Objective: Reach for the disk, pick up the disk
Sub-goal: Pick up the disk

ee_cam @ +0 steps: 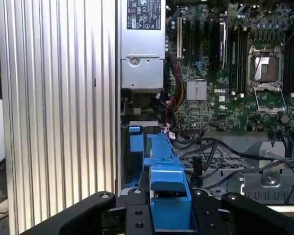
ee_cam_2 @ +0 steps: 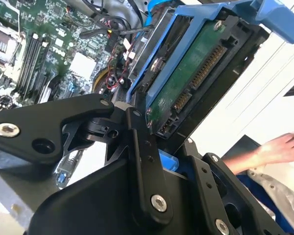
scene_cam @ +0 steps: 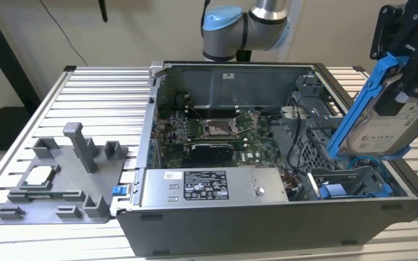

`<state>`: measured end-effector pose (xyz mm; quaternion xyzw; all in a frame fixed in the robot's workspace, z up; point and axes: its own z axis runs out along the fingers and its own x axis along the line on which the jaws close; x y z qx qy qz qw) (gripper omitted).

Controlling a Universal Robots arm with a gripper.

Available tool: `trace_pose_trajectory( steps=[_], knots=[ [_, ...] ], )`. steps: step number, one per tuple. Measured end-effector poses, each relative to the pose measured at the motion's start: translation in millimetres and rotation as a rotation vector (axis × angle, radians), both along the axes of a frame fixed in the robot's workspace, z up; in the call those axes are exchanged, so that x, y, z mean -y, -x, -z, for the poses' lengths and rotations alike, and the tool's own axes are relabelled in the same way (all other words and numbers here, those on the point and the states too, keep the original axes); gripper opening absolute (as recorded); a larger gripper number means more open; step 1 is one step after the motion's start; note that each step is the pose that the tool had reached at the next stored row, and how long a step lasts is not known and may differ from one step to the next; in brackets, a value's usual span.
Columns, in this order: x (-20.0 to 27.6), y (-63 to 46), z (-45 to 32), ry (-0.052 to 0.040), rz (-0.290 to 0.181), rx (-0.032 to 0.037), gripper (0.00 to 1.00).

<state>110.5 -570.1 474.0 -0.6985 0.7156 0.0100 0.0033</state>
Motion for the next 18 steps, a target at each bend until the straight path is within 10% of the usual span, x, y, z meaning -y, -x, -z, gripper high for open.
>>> trace_pose_trajectory(
  steps=[18],
  knots=[
    [15.3, 9.9, 27.9, -0.0088, -0.016, 0.0106, 0.00]
  ],
)
